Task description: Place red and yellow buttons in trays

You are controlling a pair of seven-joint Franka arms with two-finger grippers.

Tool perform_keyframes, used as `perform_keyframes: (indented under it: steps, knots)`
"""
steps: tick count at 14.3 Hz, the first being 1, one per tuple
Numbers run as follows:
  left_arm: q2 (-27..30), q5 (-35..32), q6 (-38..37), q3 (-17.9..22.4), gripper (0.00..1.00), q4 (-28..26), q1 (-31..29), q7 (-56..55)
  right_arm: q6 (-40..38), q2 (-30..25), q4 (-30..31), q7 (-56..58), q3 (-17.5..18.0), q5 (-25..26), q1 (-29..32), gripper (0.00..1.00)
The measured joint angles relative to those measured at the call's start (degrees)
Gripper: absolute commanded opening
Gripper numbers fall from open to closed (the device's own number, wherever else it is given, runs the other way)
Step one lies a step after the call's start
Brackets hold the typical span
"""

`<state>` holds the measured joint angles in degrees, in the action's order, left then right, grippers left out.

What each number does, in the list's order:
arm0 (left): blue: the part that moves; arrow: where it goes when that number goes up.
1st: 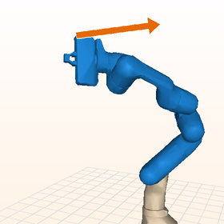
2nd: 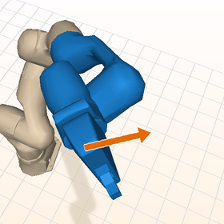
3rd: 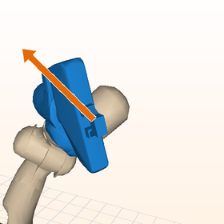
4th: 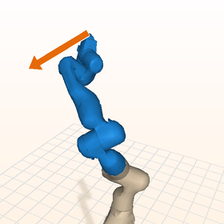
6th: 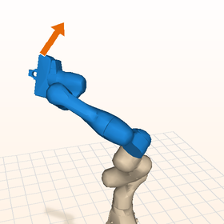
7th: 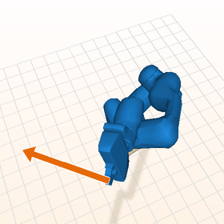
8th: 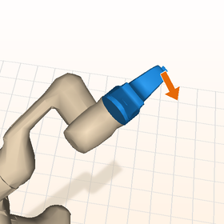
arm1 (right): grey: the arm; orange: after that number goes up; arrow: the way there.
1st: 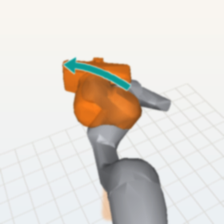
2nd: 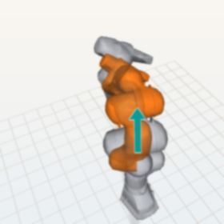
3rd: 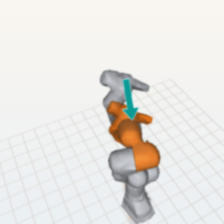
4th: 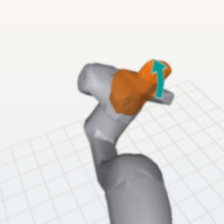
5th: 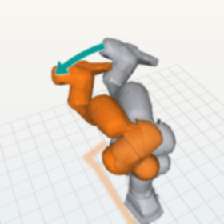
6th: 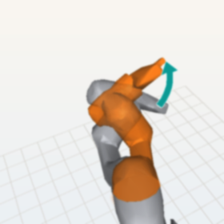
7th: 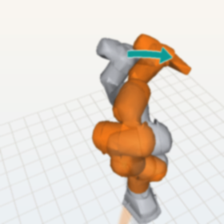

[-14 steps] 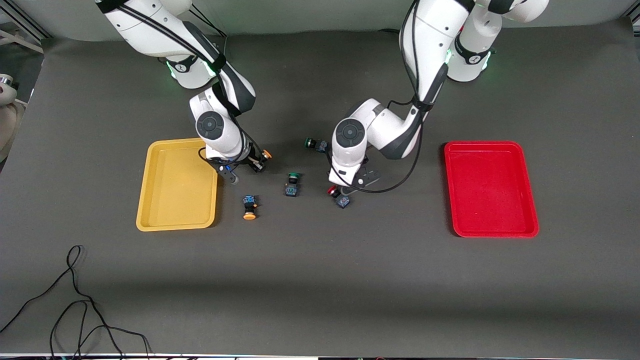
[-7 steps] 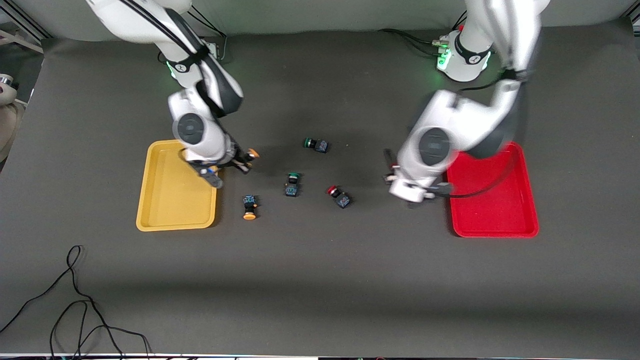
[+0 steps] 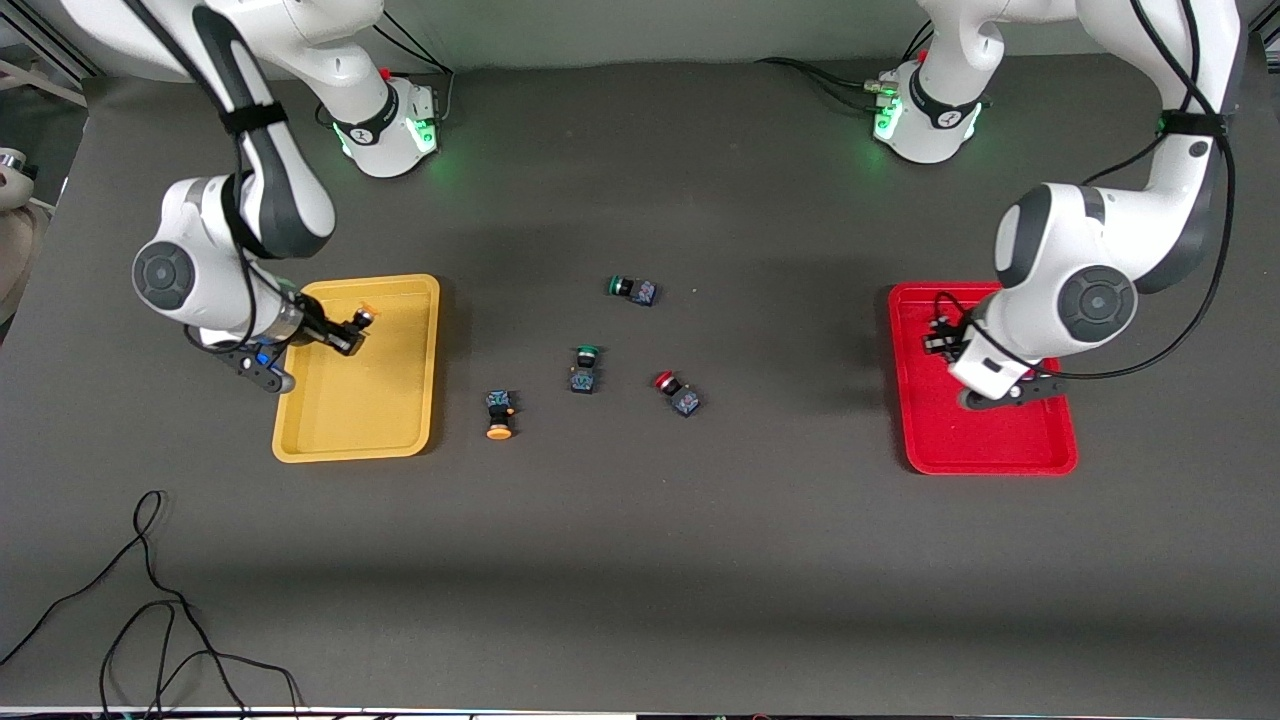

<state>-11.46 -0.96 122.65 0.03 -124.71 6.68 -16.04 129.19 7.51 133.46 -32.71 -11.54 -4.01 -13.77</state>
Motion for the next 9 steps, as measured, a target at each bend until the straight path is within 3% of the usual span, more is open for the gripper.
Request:
perform_keyframes:
  steps: [3,4,5,6,9]
  knots:
    - [-1.99,-0.69,10.16,-0.03,0.00,-7.12,-2.78,1.63,1.28,1.98,-1.14,-0.28,0.36,-0.02,-1.14,1.00]
    - [-3.41,-0.72,12.31,-0.03,0.07,-7.96,-3.29,1.64,-0.09,1.83,-3.05,-1.29,0.99,-0.06,-1.46,1.00]
    - [-4.98,-0.74,13.77,-0.04,0.67,-8.24,-3.65,1.65,-2.93,1.74,-6.24,-3.21,2.20,-0.28,-1.66,1.00]
    - [-6.19,-0.74,14.33,-0.07,0.99,-8.20,-3.83,1.64,-5.25,1.84,-9.88,-5.50,4.49,-0.70,-1.67,1.00]
    - [-6.52,-0.74,12.62,-0.20,1.00,-7.16,-3.97,1.60,-6.27,6.50,-19.54,-12.10,13.31,-1.06,-2.55,1.00]
